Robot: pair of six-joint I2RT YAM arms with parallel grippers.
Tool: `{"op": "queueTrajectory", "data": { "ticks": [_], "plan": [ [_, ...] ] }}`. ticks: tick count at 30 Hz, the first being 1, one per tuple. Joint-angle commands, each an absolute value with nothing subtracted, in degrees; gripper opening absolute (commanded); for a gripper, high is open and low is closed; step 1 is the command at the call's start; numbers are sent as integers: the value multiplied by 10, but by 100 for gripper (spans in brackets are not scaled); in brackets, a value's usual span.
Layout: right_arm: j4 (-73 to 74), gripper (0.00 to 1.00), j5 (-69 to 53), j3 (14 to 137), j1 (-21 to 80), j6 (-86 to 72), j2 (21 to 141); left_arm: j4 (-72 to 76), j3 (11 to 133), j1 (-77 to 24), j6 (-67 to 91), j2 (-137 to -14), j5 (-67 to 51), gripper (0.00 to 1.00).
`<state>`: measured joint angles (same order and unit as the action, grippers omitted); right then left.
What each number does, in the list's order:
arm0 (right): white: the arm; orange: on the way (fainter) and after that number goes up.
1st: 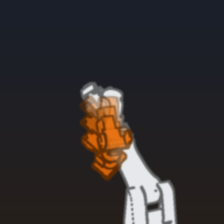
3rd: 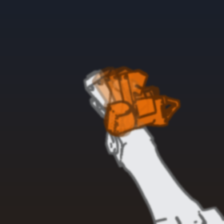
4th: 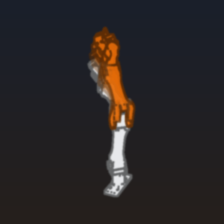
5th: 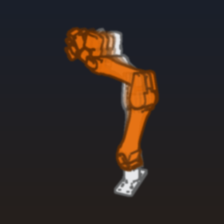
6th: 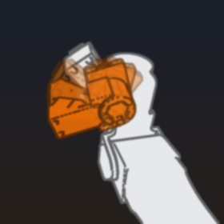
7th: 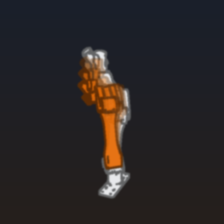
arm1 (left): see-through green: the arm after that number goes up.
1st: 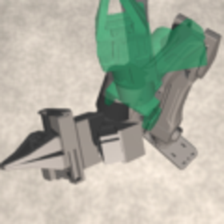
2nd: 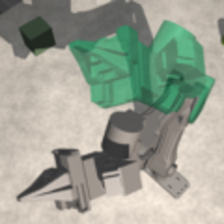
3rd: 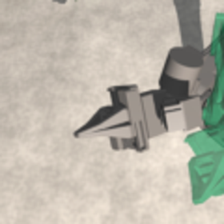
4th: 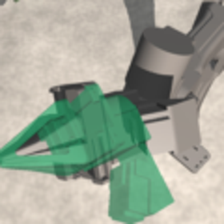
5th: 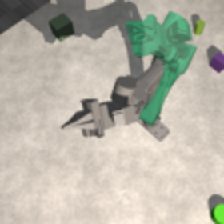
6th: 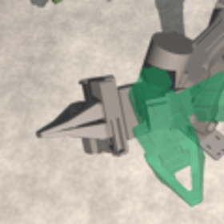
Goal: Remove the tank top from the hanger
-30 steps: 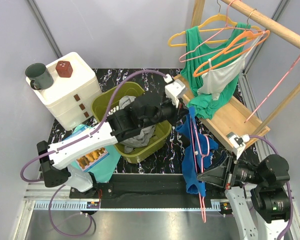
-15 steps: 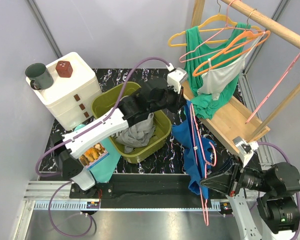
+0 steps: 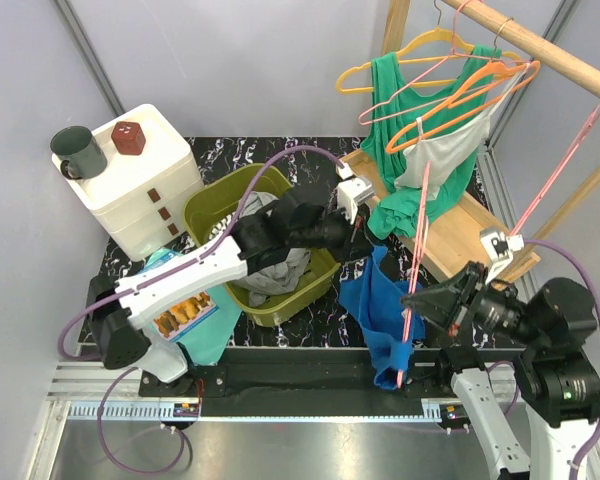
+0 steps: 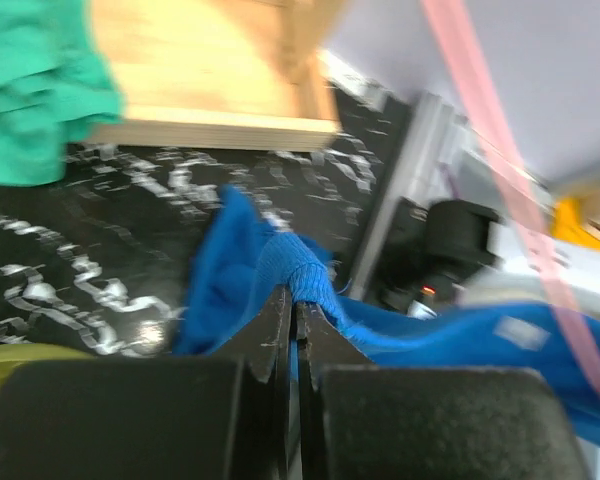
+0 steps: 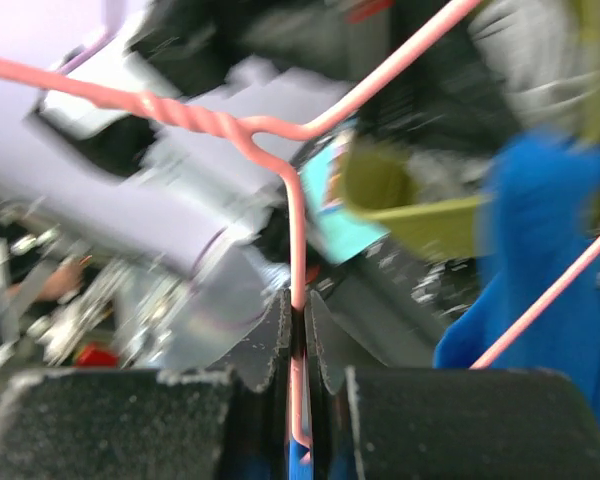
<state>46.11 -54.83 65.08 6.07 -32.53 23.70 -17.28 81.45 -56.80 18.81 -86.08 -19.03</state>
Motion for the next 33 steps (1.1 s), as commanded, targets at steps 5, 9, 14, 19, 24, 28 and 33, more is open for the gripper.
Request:
{"op": "queueTrajectory", "data": {
  "ticks": [5, 9, 14, 19, 24, 28, 33],
  "plan": [
    [325, 0, -349, 602, 64, -276, 241, -105, 793, -589, 205, -772, -276, 0],
    [333, 0, -282, 610, 65, -332, 251, -124, 805, -589, 192, -772, -237, 0],
    [345, 0, -213, 637, 65, -391, 297, -166, 845, -587, 176, -787, -163, 0],
    [340, 0, -123, 705, 64, -423, 365, -173, 855, -584, 175, -778, -136, 0],
    [316, 0, -50, 782, 65, -444, 454, -180, 836, -584, 180, -757, -126, 0],
    [300, 0, -19, 868, 65, -453, 527, -185, 810, -584, 187, -735, -121, 0],
    [297, 0, 52, 933, 64, -468, 597, -192, 787, -584, 192, -701, -111, 0]
  ]
}}
